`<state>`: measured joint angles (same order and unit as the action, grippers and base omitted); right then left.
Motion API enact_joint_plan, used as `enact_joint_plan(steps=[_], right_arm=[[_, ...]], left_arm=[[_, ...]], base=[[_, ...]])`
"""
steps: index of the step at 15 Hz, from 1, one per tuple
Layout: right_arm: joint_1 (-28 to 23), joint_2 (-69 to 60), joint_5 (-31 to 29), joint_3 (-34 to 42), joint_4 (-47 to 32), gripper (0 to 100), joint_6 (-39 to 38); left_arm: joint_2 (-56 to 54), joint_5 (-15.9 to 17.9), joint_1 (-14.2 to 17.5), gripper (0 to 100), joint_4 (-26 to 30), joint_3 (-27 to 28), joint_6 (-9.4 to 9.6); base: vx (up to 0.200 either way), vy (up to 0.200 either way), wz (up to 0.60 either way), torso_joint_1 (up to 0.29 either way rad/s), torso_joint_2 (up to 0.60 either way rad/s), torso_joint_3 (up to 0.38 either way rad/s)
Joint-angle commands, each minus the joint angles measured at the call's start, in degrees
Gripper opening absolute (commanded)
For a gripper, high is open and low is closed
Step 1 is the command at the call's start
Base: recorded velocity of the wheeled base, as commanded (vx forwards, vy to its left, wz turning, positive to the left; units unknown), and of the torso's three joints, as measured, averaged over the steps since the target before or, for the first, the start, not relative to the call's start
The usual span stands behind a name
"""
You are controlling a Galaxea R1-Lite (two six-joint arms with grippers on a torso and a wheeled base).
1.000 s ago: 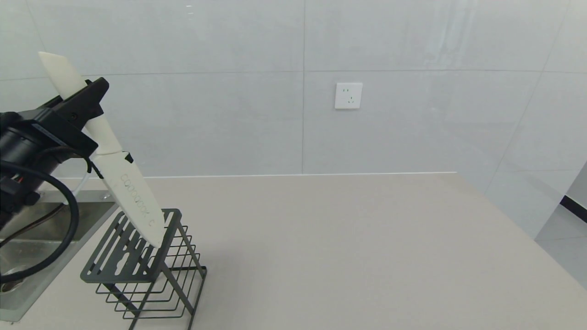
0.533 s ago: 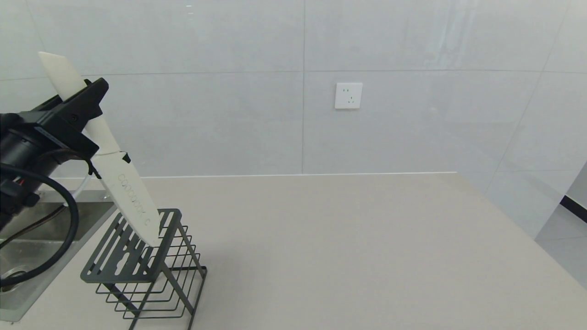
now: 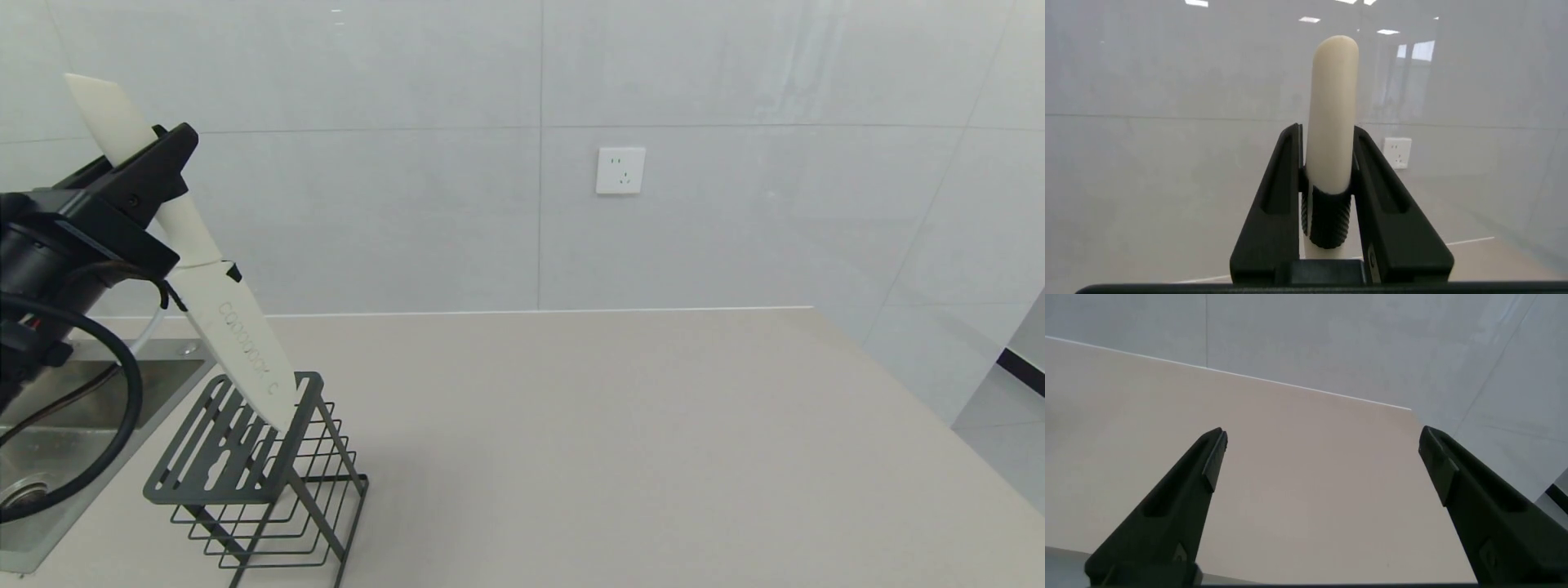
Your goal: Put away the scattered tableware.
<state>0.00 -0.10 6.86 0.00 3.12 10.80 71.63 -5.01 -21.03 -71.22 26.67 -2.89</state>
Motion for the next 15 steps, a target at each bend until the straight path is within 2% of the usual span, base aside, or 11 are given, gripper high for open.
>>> enact_joint_plan(steps=[1, 9, 13, 15], right_arm=[[0.00, 0.10, -0.01, 0.00, 0.04, 100, 0.01], [0.00, 0.10, -0.01, 0.00, 0.04, 100, -0.17], [-0.09, 0.10, -0.01, 0.00, 0.04, 100, -0.17], [0.00, 0.10, -0.01, 0.00, 0.13, 100, -0.17]], left_arm=[[0.17, -0.09, -0.06, 0, 0.20, -0.04, -0.10], [1.93, -1.32, 0.11, 0, 0.29, -0.04, -0.01], [1.84, -1.93, 3.19, 0, 0.20, -0.22, 0.16], [1.93, -2.99, 3.45, 0, 0.47, -0.39, -0.10]], base=[[0.000, 0.000, 0.00, 0.000, 0.00, 0.000], [0.000, 0.000, 0.00, 0.000, 0.00, 0.000], [0.000, 0.000, 0.00, 0.000, 0.00, 0.000], [0.000, 0.000, 0.00, 0.000, 0.00, 0.000]])
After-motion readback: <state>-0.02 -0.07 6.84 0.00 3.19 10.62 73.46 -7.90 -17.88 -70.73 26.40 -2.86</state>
